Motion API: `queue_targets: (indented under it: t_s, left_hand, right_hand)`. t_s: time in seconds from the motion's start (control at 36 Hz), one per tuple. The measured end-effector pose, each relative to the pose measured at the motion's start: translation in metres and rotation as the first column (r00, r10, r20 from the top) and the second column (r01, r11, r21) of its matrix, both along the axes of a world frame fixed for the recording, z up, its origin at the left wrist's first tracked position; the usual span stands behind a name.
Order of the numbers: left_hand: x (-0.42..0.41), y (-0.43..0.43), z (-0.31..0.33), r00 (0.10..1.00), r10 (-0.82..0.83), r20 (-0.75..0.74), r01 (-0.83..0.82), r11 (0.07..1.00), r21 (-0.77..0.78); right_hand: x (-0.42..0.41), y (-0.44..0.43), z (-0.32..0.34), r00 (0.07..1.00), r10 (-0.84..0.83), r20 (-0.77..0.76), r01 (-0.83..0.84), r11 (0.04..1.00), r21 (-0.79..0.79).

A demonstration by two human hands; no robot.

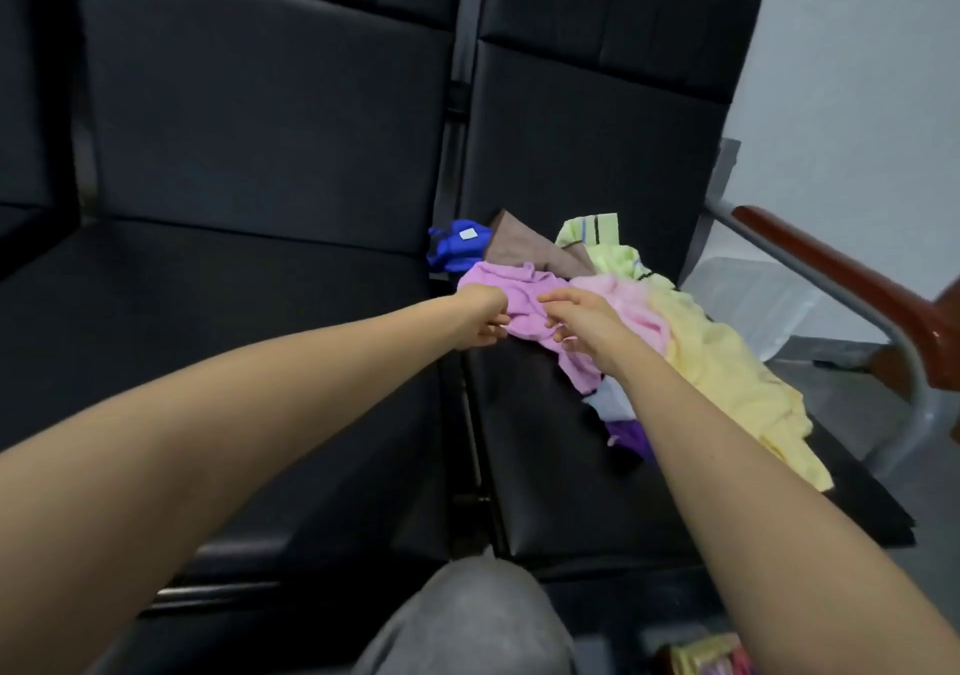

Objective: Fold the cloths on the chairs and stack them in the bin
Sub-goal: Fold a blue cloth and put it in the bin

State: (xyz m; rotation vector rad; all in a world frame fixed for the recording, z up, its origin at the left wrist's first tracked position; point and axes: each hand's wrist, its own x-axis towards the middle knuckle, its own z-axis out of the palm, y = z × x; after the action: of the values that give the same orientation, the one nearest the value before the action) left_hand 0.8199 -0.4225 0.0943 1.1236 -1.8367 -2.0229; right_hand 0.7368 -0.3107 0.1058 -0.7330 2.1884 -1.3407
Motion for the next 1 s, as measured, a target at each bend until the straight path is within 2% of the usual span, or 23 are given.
queue_targets:
  t_s: [0.06,0.14,0.25,0.33,0.44,0.5,0.58,0.72,0.86,1.0]
  left_hand:
    - [-0.010,-0.021,-0.002,0.997,0.026,0.078,-0.017,0.993,-0.116]
    - [-0.032,-0.053,-0.010,0.989,0.023,0.148,0.029,0.942,-0.336]
    - [-0.062,-0.092,-0.025,0.983,0.036,0.181,0.072,0.826,-0.559]
    - [-0.086,-0.115,-0.039,0.992,0.019,0.125,0.059,0.805,-0.590]
    - [-0.107,-0.141,-0.067,0.997,0.026,0.070,0.018,0.831,-0.556]
    - [-0.115,-0.154,-0.080,0.998,0.046,0.049,-0.013,0.845,-0.534]
    - [-0.123,-0.163,-0.085,0.999,0.042,0.014,-0.027,0.830,-0.557]
    - [-0.121,-0.155,-0.090,0.994,0.010,-0.106,-0.055,0.900,-0.433]
    - [-0.101,-0.151,-0.067,0.953,0.110,-0.281,-0.171,0.964,-0.202]
    - [-0.070,-0.153,-0.022,0.833,0.349,-0.429,-0.293,0.937,0.192]
  right_hand:
    - [-0.007,-0.021,-0.003,0.998,-0.031,-0.062,0.032,0.999,0.004]
    - [-0.023,-0.056,-0.015,0.980,0.006,-0.199,-0.005,1.000,0.003]
    - [-0.044,-0.094,-0.036,0.915,0.087,-0.394,-0.027,0.988,0.154]
    - [-0.056,-0.113,-0.050,0.770,0.186,-0.610,0.013,0.952,0.306]
    - [-0.056,-0.125,-0.084,0.639,0.332,-0.694,0.132,0.841,0.524]
    - [-0.057,-0.128,-0.100,0.577,0.348,-0.739,0.196,0.819,0.539]
    - [-0.063,-0.134,-0.103,0.570,0.313,-0.759,0.227,0.828,0.512]
    - [-0.063,-0.135,-0.105,0.591,0.276,-0.758,0.260,0.824,0.503]
    - [-0.062,-0.127,-0.104,0.631,0.204,-0.748,0.345,0.790,0.506]
    - [-0.066,-0.114,-0.094,0.699,0.185,-0.690,0.334,0.769,0.545]
